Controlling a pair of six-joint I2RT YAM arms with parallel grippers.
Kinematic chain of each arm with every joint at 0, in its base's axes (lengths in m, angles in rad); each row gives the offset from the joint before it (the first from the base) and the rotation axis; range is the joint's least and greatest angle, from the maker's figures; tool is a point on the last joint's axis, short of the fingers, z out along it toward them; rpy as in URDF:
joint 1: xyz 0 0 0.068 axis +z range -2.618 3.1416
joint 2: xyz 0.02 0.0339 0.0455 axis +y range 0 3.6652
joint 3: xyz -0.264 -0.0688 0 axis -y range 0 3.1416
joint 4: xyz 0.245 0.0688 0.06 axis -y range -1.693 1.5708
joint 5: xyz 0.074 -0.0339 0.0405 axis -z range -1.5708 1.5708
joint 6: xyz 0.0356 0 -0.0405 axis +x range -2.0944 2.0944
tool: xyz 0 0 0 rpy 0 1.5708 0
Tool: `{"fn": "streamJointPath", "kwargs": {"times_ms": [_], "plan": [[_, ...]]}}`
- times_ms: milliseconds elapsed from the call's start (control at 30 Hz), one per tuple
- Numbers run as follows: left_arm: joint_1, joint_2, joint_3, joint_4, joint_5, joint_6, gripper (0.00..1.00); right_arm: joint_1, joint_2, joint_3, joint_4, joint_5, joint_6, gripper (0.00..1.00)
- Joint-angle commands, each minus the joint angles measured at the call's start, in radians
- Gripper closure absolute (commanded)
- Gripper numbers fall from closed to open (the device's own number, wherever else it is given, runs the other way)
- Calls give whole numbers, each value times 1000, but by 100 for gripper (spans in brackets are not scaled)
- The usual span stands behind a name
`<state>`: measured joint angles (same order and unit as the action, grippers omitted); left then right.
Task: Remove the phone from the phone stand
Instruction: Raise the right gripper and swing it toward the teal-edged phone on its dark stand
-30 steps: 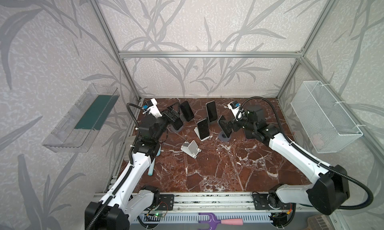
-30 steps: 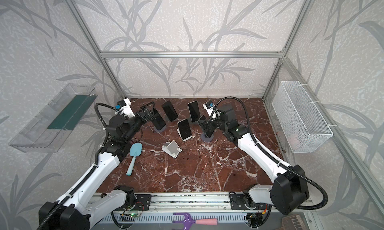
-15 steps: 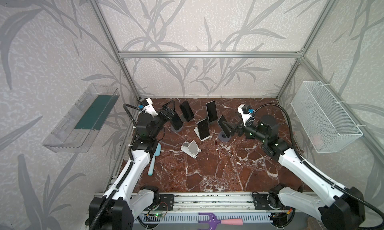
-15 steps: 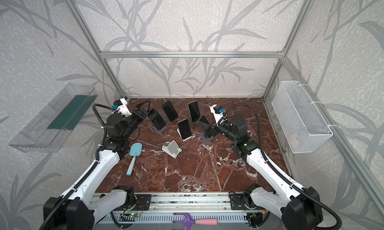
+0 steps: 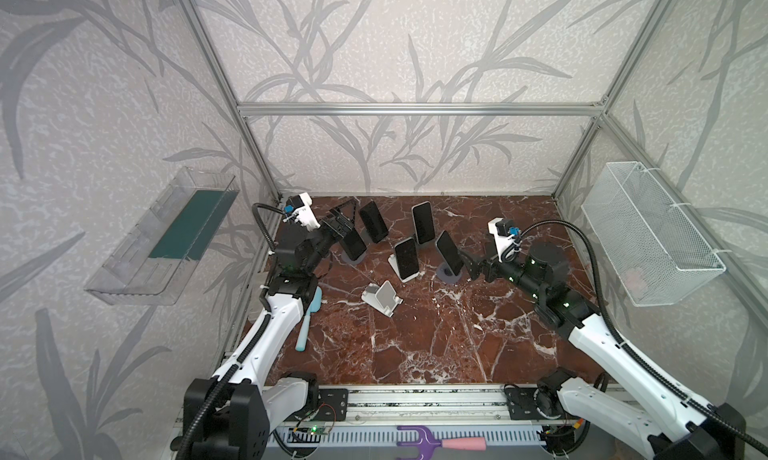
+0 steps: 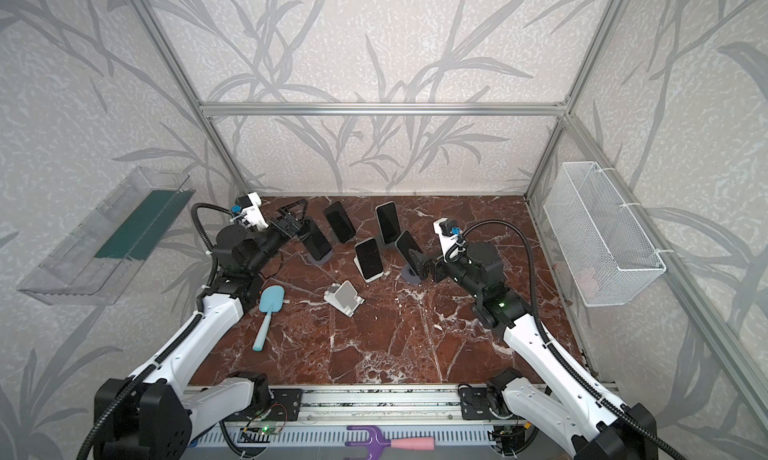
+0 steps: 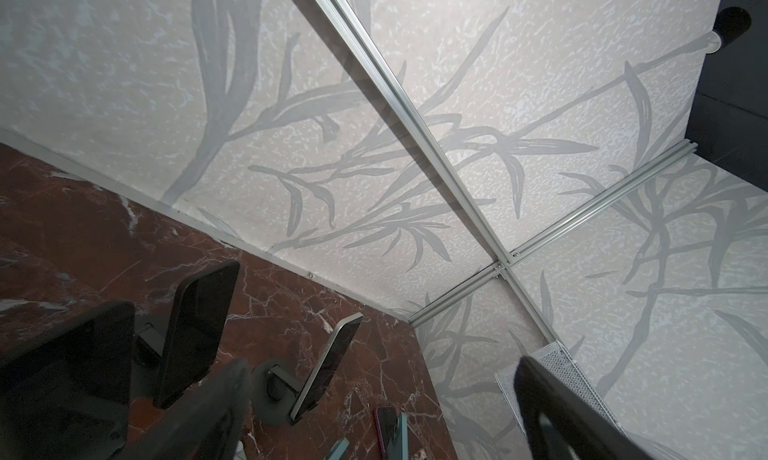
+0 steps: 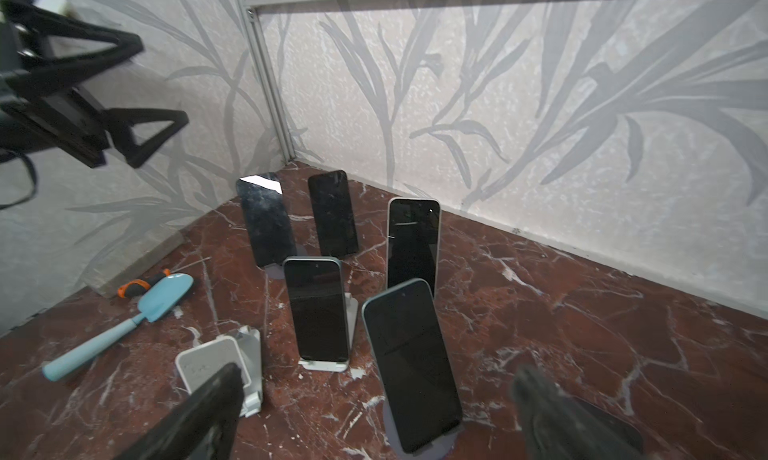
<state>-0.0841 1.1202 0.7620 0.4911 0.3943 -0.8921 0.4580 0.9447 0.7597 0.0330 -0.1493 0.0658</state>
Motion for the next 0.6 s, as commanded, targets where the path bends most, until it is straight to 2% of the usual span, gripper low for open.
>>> {"fn": "streamJointPath", "kwargs": {"times_ms": [0,133,233,400,567], "plan": [[0,6,12,49,35,3,1,-8,3,66,-128,69,16,1],[-4,50,30,87,106,-19,3,-9,-37,82,-198,111,50,5],[-12,70,14,109,97,-31,5,-17,-65,88,-236,165,86,5],[-18,73,12,115,91,-54,6,-27,-55,143,-328,159,51,5],[-14,94,18,120,102,-79,6,-31,-44,137,-337,136,34,4]]}}
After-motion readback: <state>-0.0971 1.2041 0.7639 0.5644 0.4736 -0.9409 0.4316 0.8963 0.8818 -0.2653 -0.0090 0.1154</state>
